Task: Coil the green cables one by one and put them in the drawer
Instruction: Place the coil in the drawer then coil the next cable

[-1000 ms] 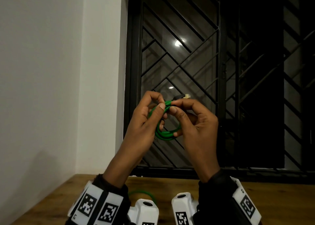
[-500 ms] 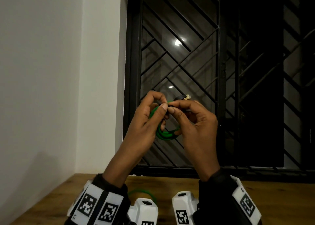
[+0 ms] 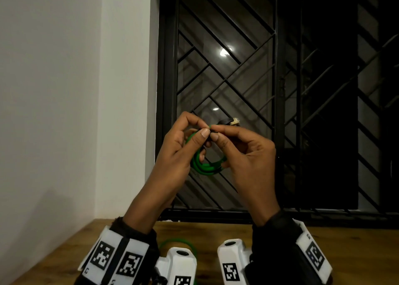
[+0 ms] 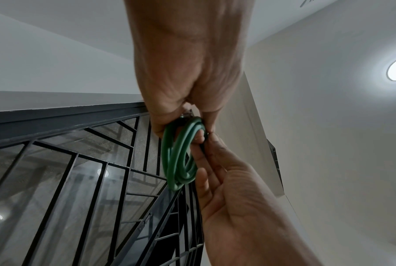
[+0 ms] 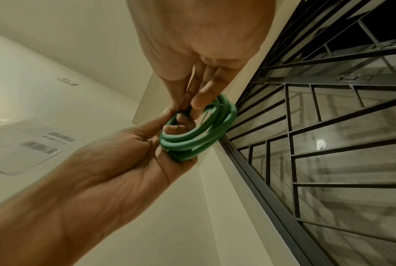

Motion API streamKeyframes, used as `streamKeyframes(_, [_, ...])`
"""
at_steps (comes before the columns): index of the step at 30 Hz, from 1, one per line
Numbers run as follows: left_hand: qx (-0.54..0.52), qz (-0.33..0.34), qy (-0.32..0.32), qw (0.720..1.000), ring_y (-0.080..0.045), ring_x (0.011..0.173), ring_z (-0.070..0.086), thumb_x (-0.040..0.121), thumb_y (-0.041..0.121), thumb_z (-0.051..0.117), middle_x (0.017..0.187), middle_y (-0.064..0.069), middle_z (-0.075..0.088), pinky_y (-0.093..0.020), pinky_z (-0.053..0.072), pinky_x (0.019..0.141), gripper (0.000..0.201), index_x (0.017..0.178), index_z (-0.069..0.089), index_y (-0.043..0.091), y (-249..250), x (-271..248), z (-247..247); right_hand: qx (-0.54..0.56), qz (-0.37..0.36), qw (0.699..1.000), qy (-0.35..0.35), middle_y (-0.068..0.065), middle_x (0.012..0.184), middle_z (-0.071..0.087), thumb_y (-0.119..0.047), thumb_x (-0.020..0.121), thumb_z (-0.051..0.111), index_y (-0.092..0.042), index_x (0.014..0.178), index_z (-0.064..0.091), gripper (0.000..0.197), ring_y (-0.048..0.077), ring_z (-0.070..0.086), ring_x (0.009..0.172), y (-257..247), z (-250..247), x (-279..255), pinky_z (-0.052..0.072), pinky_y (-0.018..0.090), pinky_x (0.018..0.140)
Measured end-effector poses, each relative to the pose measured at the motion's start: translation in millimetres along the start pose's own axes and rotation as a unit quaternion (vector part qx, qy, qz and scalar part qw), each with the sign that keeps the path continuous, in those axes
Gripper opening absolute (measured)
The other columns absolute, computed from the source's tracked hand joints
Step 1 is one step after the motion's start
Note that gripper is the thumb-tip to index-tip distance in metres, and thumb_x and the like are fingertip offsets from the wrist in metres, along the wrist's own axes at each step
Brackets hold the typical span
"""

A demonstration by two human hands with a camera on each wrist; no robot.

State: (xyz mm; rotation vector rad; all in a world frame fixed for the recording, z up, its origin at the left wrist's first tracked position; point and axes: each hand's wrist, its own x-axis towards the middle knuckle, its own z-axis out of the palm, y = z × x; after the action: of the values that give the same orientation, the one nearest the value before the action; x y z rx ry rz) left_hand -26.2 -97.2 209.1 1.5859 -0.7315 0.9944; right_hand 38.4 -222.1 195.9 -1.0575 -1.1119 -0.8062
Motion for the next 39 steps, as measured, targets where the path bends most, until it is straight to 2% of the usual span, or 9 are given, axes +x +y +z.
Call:
streamKeyframes(5, [0.007,-0.003,-0.004,1.000,-0.007,0.076,0.057,0.095,0.025,0.051,0.087,-0.003,0.058,-0.019,0.049,0.061,0.015,0.101,0.054,0.012,0.0,-1.1,2.1,-0.013,-0.005,1.000,-0.006,-0.006,0.088,0.075,-0.007,0.091,0.071,-0.016,0.096,0.075,0.011,0.012,0.073,0.086,-1.6,0.5,0.2,0.059,0.028,0.075])
streamKeyframes(12, [0.022,-0.014,0.011,1.000,-0.007,0.074,0.054,0.103,0.019,0.045,0.086,0.000,0.057,-0.021,0.048,0.062,0.007,0.102,0.052,0.016,-0.8,-2.4,5.1,-0.004,0.014,1.000,-0.019,-0.011,0.091,0.071,-0.011,0.094,0.066,-0.022,0.096,0.067,0.012,0.010,0.072,0.088,-4.0,2.1,-2.2,0.061,0.037,0.071])
streamKeyframes(17, [0.020,-0.005,0.004,1.000,-0.008,0.078,0.055,0.101,0.025,0.047,0.089,-0.003,0.056,-0.021,0.048,0.064,0.009,0.103,0.052,0.018,3.3,-2.3,5.5,0.050,0.028,0.998,-0.025,-0.008,0.094,0.071,-0.008,0.096,0.062,-0.022,0.097,0.066,0.015,0.007,0.071,0.089,-5.2,2.9,-0.6,0.055,0.020,0.066])
streamKeyframes(22, [0.016,-0.005,0.007,1.000,-0.005,0.075,0.054,0.103,0.021,0.045,0.087,0.000,0.055,-0.021,0.047,0.063,0.007,0.102,0.051,0.018,4.5,-1.8,4.8,0.052,0.030,0.998,-0.028,-0.003,0.098,0.071,-0.011,0.098,0.061,-0.020,0.101,0.065,0.011,0.013,0.070,0.092,-2.8,2.9,-0.6,0.054,0.023,0.058])
streamKeyframes(27, [0.020,-0.016,0.022,0.999,-0.005,0.070,0.053,0.104,0.017,0.042,0.084,-0.001,0.056,-0.020,0.047,0.061,0.008,0.100,0.050,0.018,3.3,-2.0,4.7,0.043,0.029,0.998,-0.023,0.001,0.102,0.071,-0.013,0.098,0.062,-0.019,0.103,0.066,0.009,0.018,0.070,0.097,0.8,3.2,-0.6,0.057,0.033,0.068])
streamKeyframes(29, [0.026,-0.017,0.027,0.999,-0.006,0.067,0.053,0.104,0.019,0.042,0.081,0.001,0.057,-0.020,0.047,0.061,0.008,0.101,0.050,0.019,3.0,-2.3,4.5,0.044,0.031,0.998,-0.026,0.002,0.103,0.071,-0.012,0.098,0.062,-0.019,0.103,0.066,0.010,0.018,0.070,0.098,1.5,3.1,-0.7,0.056,0.031,0.069])
streamKeyframes(34, [0.031,-0.018,0.024,0.999,-0.009,0.068,0.052,0.104,0.019,0.043,0.080,0.001,0.057,-0.021,0.047,0.062,0.009,0.100,0.050,0.020,3.2,-2.1,4.7,0.048,0.038,0.998,-0.023,0.002,0.102,0.071,-0.012,0.098,0.062,-0.018,0.103,0.066,0.009,0.019,0.071,0.096,0.4,2.5,-0.5,0.054,0.024,0.061])
streamKeyframes(36, [0.032,-0.018,0.023,0.999,-0.008,0.069,0.052,0.104,0.019,0.043,0.081,0.002,0.057,-0.021,0.047,0.062,0.009,0.100,0.050,0.019,2.6,-2.1,4.9,0.035,0.034,0.999,-0.021,0.001,0.100,0.071,-0.013,0.098,0.062,-0.019,0.103,0.066,0.009,0.018,0.071,0.094,0.0,2.3,-0.4,0.056,0.028,0.060])
streamKeyframes(39, [0.026,-0.024,0.022,0.999,-0.006,0.068,0.052,0.104,0.019,0.043,0.080,0.002,0.057,-0.019,0.047,0.061,0.009,0.101,0.051,0.018,1.4,-2.6,5.2,0.001,0.015,1.000,-0.020,-0.002,0.100,0.071,-0.012,0.097,0.063,-0.017,0.104,0.067,0.009,0.017,0.072,0.094,-0.6,1.8,-0.9,0.060,0.040,0.068])
